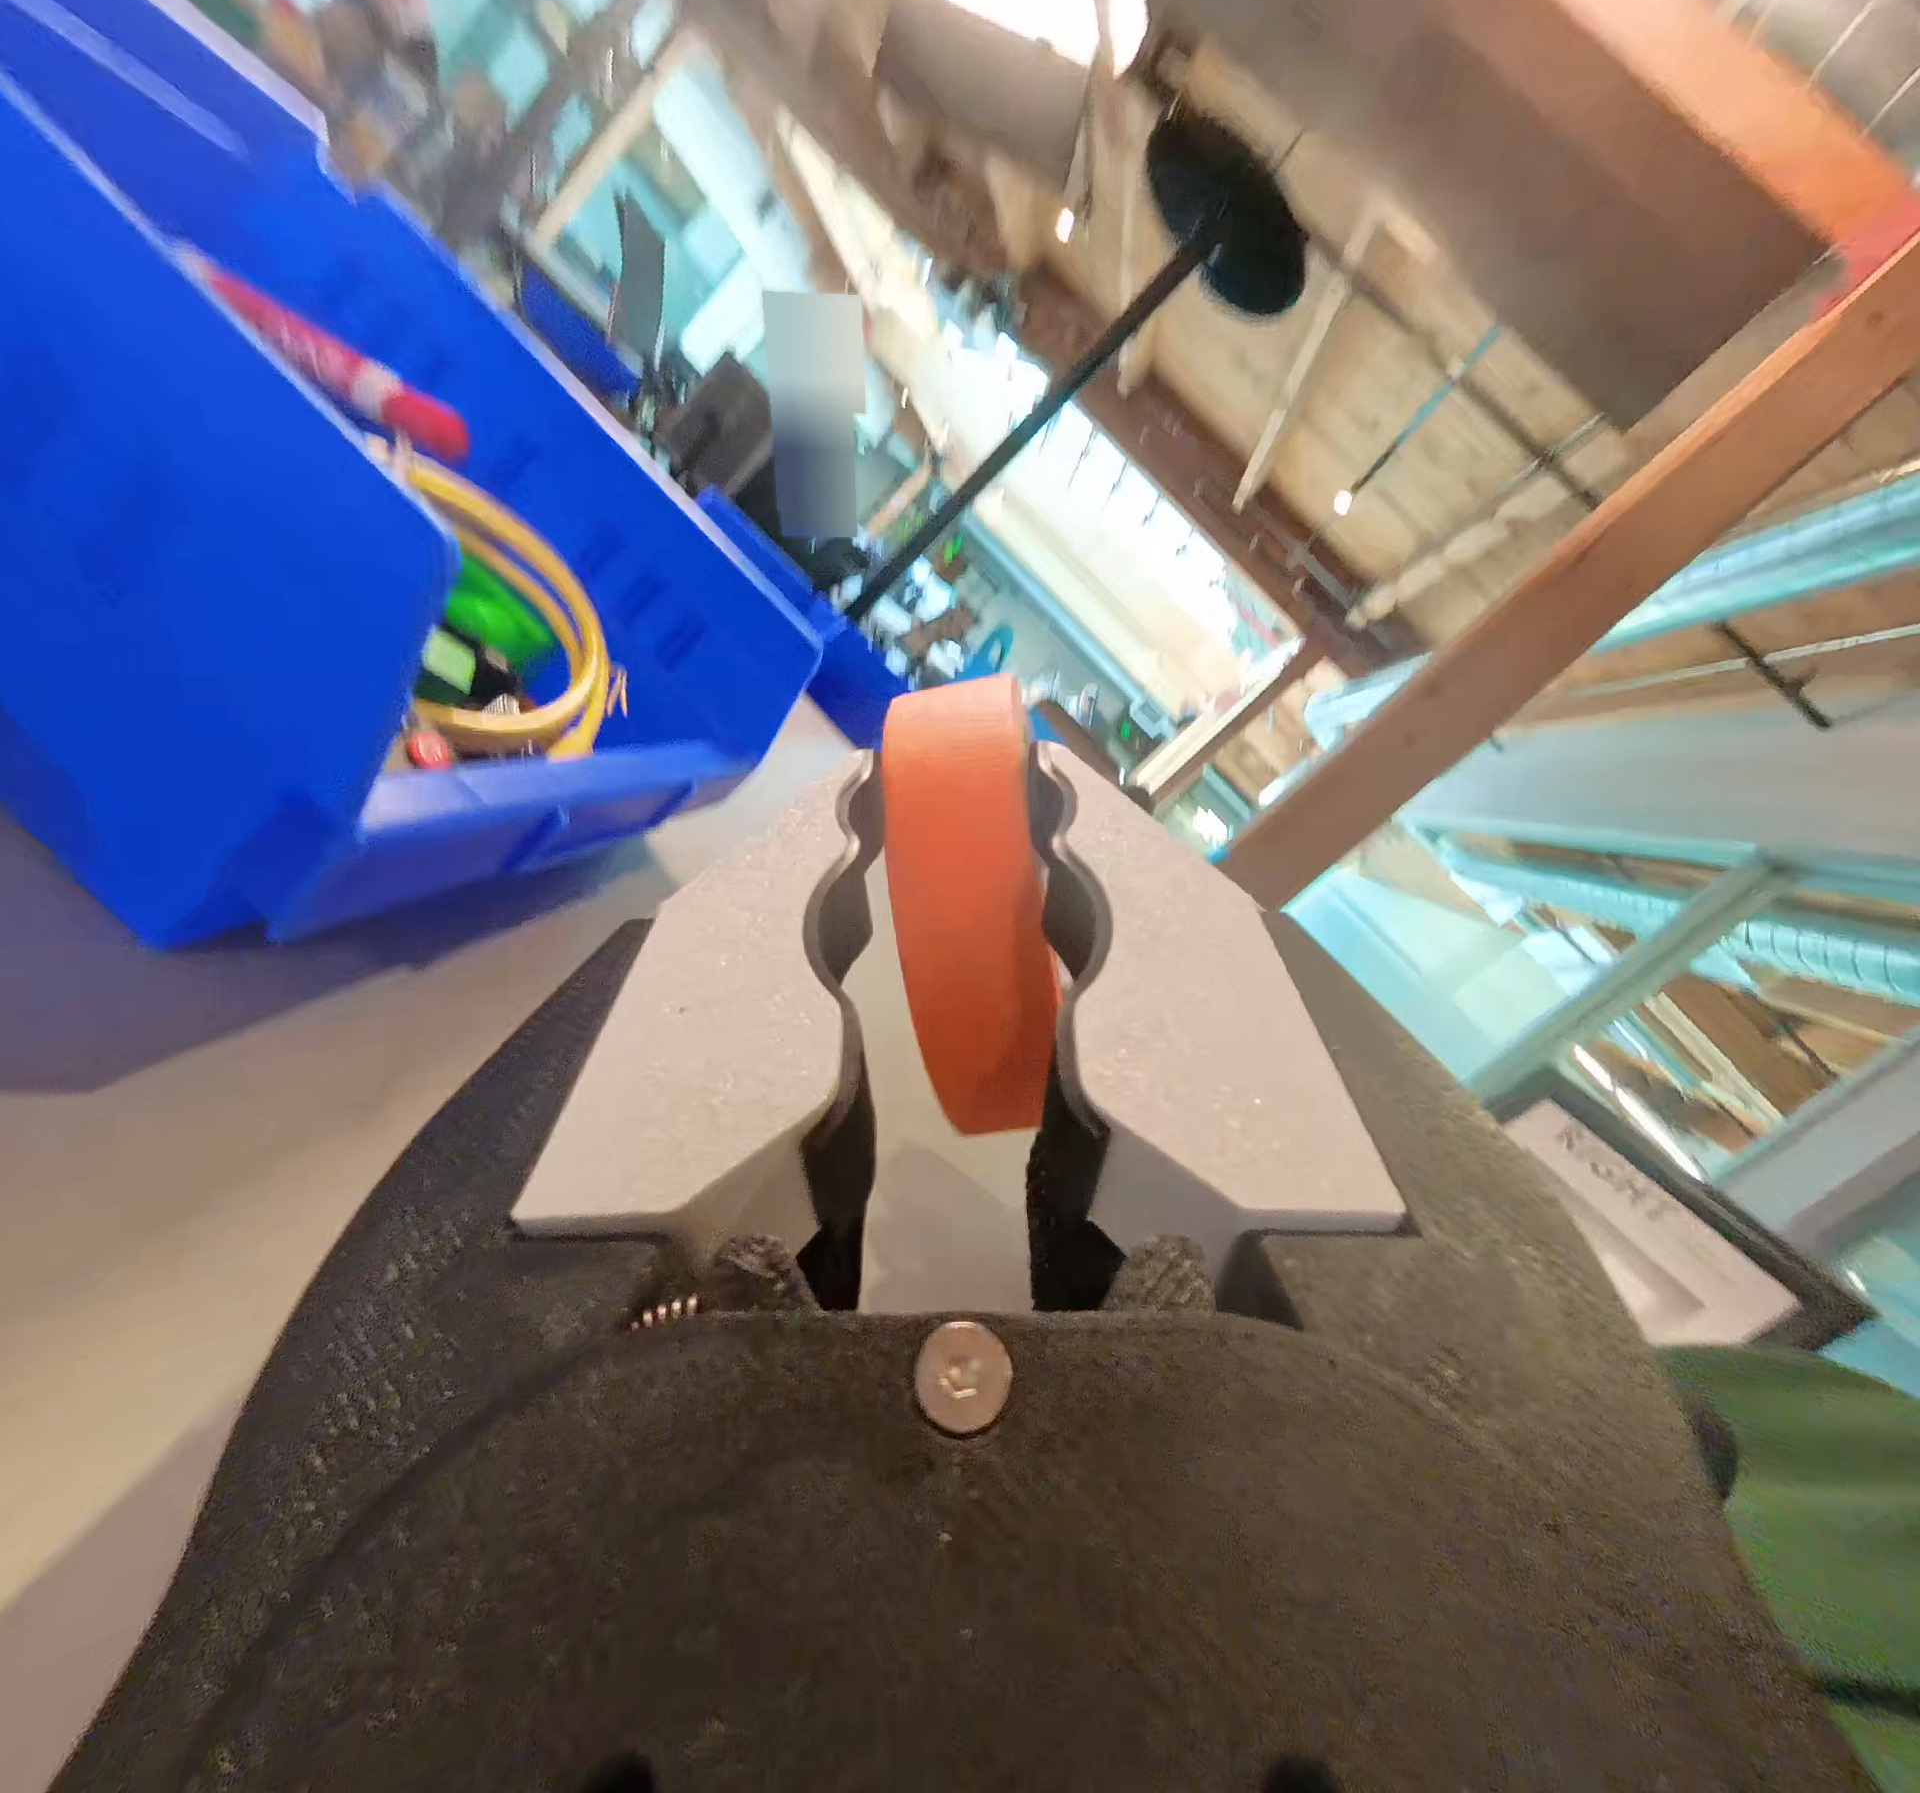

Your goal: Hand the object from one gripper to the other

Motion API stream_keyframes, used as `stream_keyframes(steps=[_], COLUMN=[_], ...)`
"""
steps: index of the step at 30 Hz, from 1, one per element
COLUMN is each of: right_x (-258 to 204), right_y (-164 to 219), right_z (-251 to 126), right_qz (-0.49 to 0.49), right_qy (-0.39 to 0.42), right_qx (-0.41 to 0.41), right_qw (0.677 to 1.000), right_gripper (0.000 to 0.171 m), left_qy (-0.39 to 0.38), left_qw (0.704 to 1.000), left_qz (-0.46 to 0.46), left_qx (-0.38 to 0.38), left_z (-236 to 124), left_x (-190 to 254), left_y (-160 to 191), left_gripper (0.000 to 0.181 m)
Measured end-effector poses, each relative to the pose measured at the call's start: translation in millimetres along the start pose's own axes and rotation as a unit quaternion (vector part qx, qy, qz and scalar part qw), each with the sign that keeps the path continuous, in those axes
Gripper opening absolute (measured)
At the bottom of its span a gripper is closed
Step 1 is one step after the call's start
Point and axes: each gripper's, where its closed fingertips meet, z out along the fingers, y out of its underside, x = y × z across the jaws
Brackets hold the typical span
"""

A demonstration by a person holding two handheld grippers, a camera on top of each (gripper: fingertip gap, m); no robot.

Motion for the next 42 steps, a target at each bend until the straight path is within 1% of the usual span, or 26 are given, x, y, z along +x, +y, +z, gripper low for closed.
stream_keyframes(steps=[2, 4, 7, 9, 10, 12, 13, 14, 15, 16, 17, 18, 20, 21, 23, 24, 25, 27, 29, 33, 35, 36, 38, 40, 41, 42], right_x=[18.4, 43.0, 71.8, 65.5, 58.1, 44.4, 39.8, 38.2, 38.9, 40.0, 41.4, 44.3, 51.1, 52.8, 51.9, 47.6, 41.6, 25.9, 13.3, 0.9, -2.8, -3.3, -1.3, 1.5, 6.3, 14.6], right_y=[-8.0, -11.4, 8.3, 24.8, 24.8, 19.2, 17.8, 15.7, 13.9, 14.1, 15.8, 18.4, 23.1, 27.0, 38.8, 43.0, 46.3, 48.9, 45.9, 37.7, 36.7, 35.4, 29.4, 17.3, 11.4, 7.0], right_z=[-6.4, -14.9, -20.3, -14.9, -13.2, -11.8, -11.3, -12.1, -13.6, -14.4, -14.1, -13.4, -12.1, -11.0, -8.0, -5.8, -3.0, 3.2, 7.6, 9.7, 9.7, 9.4, 7.9, 4.6, 2.2, -0.4], right_qz=[0.116, 0.246, 0.433, 0.541, 0.585, 0.641, 0.654, 0.658, 0.654, 0.644, 0.627, 0.602, 0.521, 0.464, 0.312, 0.227, 0.148, 0.036, -0.031, -0.098, -0.110, -0.103, -0.048, 0.058, 0.121, 0.182], right_qy=[0.000, 0.003, 0.005, -0.045, -0.083, -0.145, -0.163, -0.172, -0.173, -0.168, -0.155, -0.131, -0.068, -0.034, 0.034, 0.053, 0.064, 0.057, 0.044, 0.028, 0.021, 0.020, 0.014, -0.008, -0.018, -0.021], right_qx=[0.036, 0.076, 0.091, 0.070, 0.070, 0.072, 0.071, 0.075, 0.082, 0.083, 0.078, 0.072, 0.052, 0.032, -0.030, -0.061, -0.088, -0.126, -0.135, -0.118, -0.112, -0.106, -0.086, -0.044, -0.023, -0.003], right_qw=[0.993, 0.966, 0.897, 0.837, 0.804, 0.751, 0.736, 0.729, 0.732, 0.742, 0.759, 0.784, 0.849, 0.885, 0.949, 0.971, 0.983, 0.990, 0.989, 0.988, 0.987, 0.989, 0.995, 0.997, 0.992, 0.983], right_gripper=[0.045, 0.058, 0.066, 0.070, 0.071, 0.068, 0.065, 0.054, 0.039, 0.033, 0.032, 0.031, 0.030, 0.028, 0.027, 0.028, 0.028, 0.028, 0.028, 0.029, 0.029, 0.029, 0.030, 0.044, 0.051, 0.059], left_qy=[0.009, 0.017, 0.032, 0.062, 0.076, 0.104, 0.118, 0.129, 0.140, 0.153, 0.156, 0.139, 0.076, 0.058, 0.030, 0.015, 0.002, 0.002, 0.027, 0.012, -0.015, -0.020, -0.004, 0.008, 0.004, 0.001], left_qw=[0.998, 0.995, 0.992, 0.990, 0.989, 0.987, 0.985, 0.983, 0.981, 0.979, 0.978, 0.980, 0.987, 0.989, 0.991, 0.993, 0.995, 0.999, 1.000, 0.998, 0.998, 0.998, 0.998, 0.999, 0.999, 0.998], left_qz=[0.023, 0.048, 0.065, 0.068, 0.072, 0.084, 0.092, 0.099, 0.106, 0.109, 0.110, 0.108, 0.094, 0.084, 0.064, 0.055, 0.045, 0.024, -0.002, -0.008, 0.010, 0.016, 0.020, 0.036, 0.050, 0.063], left_qx=[0.051, 0.085, 0.104, 0.102, 0.100, 0.093, 0.089, 0.086, 0.084, 0.085, 0.086, 0.091, 0.106, 0.110, 0.113, 0.103, 0.083, 0.033, -0.008, -0.053, -0.062, -0.063, -0.056, -0.018, 0.005, 0.024], left_z=[-9.1, -16.8, -20.1, -18.3, -17.3, -16.3, -16.0, -15.7, -15.7, -16.5, -16.2, -14.5, -12.1, -13.0, -14.4, -13.0, -10.2, -1.8, 5.1, 9.9, 9.1, 8.2, 7.7, 5.2, 1.7, -2.2], left_x=[6.6, 13.0, 21.3, 32.1, 37.3, 48.9, 54.8, 59.9, 64.6, 69.8, 71.8, 66.4, 45.1, 38.2, 25.8, 18.6, 12.1, 7.9, 12.9, 7.1, -0.9, -2.7, 2.9, 9.5, 10.0, 10.9], left_y=[-19.6, -32.8, -38.6, -36.4, -34.9, -31.0, -28.9, -26.9, -25.1, -24.4, -24.2, -25.9, -33.4, -36.6, -39.8, -37.1, -31.2, -14.2, 1.4, 18.1, 21.3, 21.8, 19.4, 7.0, -1.2, -8.7], left_gripper=[0.027, 0.027, 0.027, 0.027, 0.027, 0.027, 0.027, 0.027, 0.027, 0.027, 0.027, 0.029, 0.056, 0.065, 0.069, 0.069, 0.069, 0.068, 0.068, 0.064, 0.052, 0.049, 0.048, 0.037, 0.029, 0.029])
